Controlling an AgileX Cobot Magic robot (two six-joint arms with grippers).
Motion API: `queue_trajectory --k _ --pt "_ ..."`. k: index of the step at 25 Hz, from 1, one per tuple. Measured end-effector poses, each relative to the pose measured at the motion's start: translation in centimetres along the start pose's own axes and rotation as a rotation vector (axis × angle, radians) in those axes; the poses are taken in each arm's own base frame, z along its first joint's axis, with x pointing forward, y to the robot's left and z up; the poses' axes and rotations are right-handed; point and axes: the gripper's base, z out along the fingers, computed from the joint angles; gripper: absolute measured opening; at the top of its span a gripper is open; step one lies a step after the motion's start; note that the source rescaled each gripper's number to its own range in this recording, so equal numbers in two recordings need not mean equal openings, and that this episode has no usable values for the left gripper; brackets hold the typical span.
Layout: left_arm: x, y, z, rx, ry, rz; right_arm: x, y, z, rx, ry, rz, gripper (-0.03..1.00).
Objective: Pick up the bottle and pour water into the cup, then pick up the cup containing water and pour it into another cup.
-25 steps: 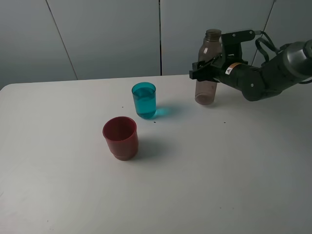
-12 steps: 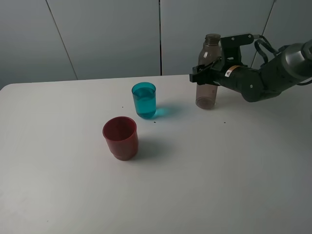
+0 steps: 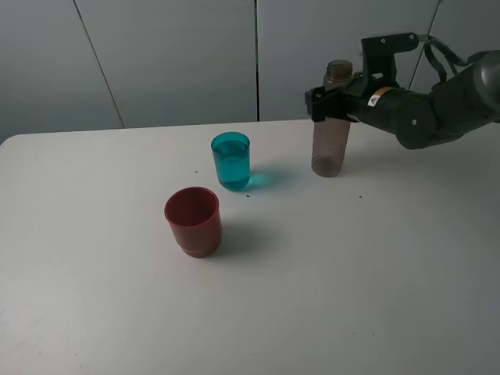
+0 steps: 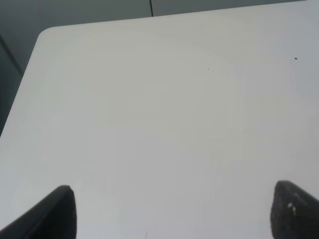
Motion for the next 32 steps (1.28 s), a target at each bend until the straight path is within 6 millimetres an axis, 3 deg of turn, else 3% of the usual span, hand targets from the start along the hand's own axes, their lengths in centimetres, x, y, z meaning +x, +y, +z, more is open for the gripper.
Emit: queue_trajectory --k 10,18,25,32 --pt "0.0 0.0 0.0 0.0 0.0 0.0 -5.4 0.2 -3.4 -0.001 -0.066 -0.056 0.99" --pt "0.0 0.0 0.0 0.0 0.0 0.0 -8.3 1.9 -7.6 -0.069 0.047 -0.249 0.99" --pt "0.0 0.0 0.0 0.0 0.0 0.0 -6.9 5.3 -8.7 -0.158 0.133 -0.302 0.99" --pt "0.0 0.0 0.0 0.0 0.0 0.0 -2.7 7.6 -10.1 -0.265 0.083 -0.338 0.99"
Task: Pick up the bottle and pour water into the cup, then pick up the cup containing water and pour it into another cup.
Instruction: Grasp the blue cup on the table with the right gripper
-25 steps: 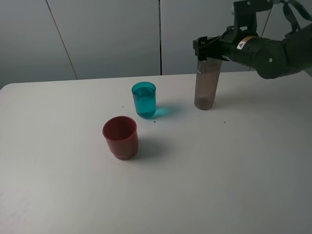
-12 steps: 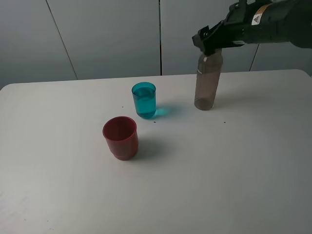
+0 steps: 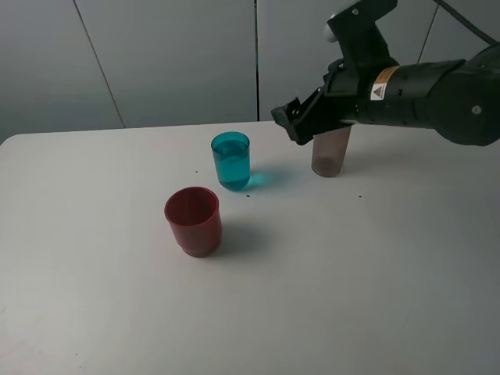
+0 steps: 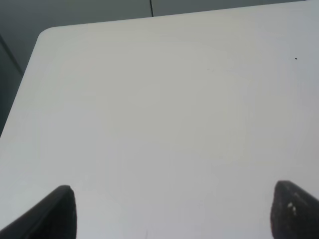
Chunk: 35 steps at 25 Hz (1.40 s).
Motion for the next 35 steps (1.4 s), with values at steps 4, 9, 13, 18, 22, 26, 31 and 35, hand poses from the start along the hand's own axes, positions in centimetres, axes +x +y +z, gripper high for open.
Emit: queue_trajectory --k 4,9,13,18,22,26,31,35 --pt "0.0 0.0 0.0 0.0 0.0 0.0 2.0 1.3 0.4 -0.033 -0.119 -0.007 0.99" --pt "0.0 0.0 0.0 0.0 0.0 0.0 5.4 2.3 3.2 -0.068 -0.13 -0.03 0.99" --pt "0.0 0.0 0.0 0.0 0.0 0.0 7.7 2.9 4.7 -0.082 -0.112 -0.065 0.99" --pt "0.0 0.0 0.0 0.0 0.0 0.0 8.7 3.1 6.3 -0.085 -0.124 -0.068 0.99" --pt "0.0 0.0 0.0 0.0 0.0 0.0 8.9 3.1 8.0 -0.087 -0.128 -0.069 0.99" --pt "0.0 0.0 0.0 0.0 0.0 0.0 9.2 3.3 9.3 -0.111 -0.129 -0.076 0.99" --pt "0.0 0.0 0.0 0.0 0.0 0.0 9.4 3.7 10.9 -0.155 -0.141 -0.1 0.99" --pt "0.0 0.0 0.0 0.0 0.0 0.0 9.1 3.9 12.2 -0.18 -0.165 -0.095 0.99"
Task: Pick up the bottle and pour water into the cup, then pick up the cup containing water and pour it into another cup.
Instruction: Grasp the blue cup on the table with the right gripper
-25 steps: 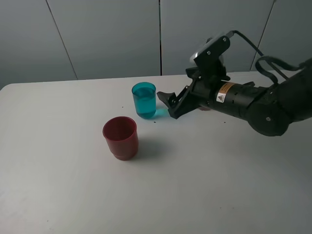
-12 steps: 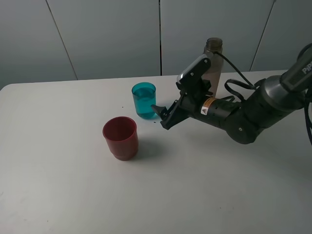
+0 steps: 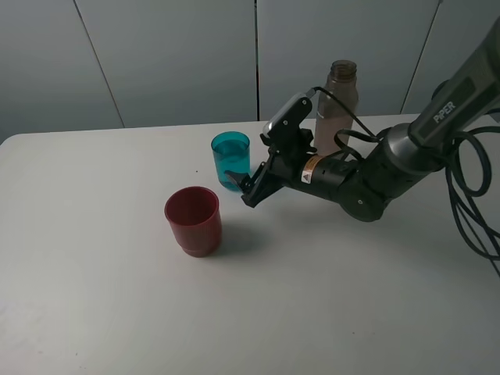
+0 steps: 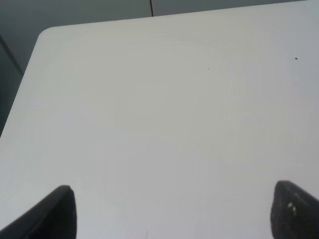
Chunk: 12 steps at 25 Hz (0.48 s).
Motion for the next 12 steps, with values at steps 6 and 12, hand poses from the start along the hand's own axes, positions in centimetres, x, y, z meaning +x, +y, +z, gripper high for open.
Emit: queue_trajectory --k 6,12 --pt "0.0 0.0 0.0 0.0 0.0 0.0 0.6 -0.1 1.8 -0.022 -0.015 0.019 0.99" --pt "0.0 0.0 0.0 0.0 0.0 0.002 1.7 -0.1 3.5 -0.037 -0.014 0.026 0.99"
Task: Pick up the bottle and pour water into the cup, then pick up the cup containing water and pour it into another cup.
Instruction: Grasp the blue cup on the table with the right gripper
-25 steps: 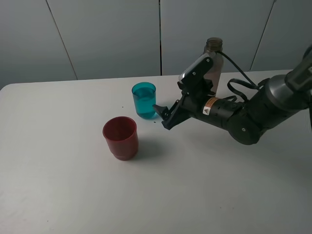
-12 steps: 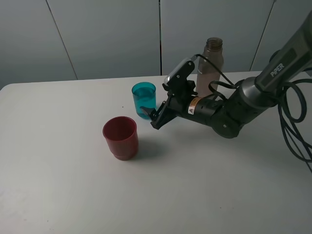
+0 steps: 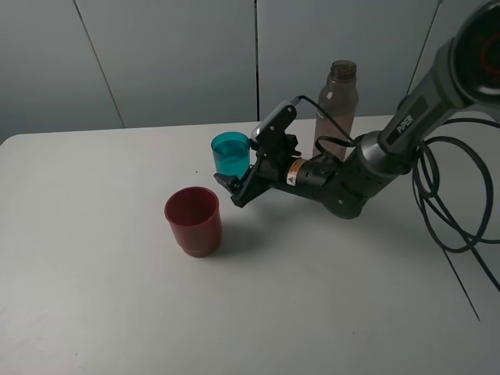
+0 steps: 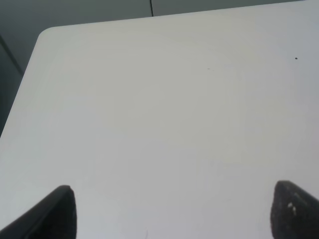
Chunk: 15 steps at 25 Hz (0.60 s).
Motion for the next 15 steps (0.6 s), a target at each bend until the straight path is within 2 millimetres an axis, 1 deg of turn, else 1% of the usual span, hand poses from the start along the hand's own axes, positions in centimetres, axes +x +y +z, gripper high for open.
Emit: queue_trajectory --k 5,8,15 --pt "0.0 0.0 0.0 0.0 0.0 0.002 0.8 -0.2 1.3 -0.002 0.026 -0.006 0.99" --pt "0.0 0.0 0.0 0.0 0.0 0.002 0.9 -0.4 1.9 -0.003 0.03 -0.009 0.99" --pt "0.0 0.0 0.0 0.0 0.0 0.002 1.3 -0.5 2.7 -0.016 0.032 0.006 0.99"
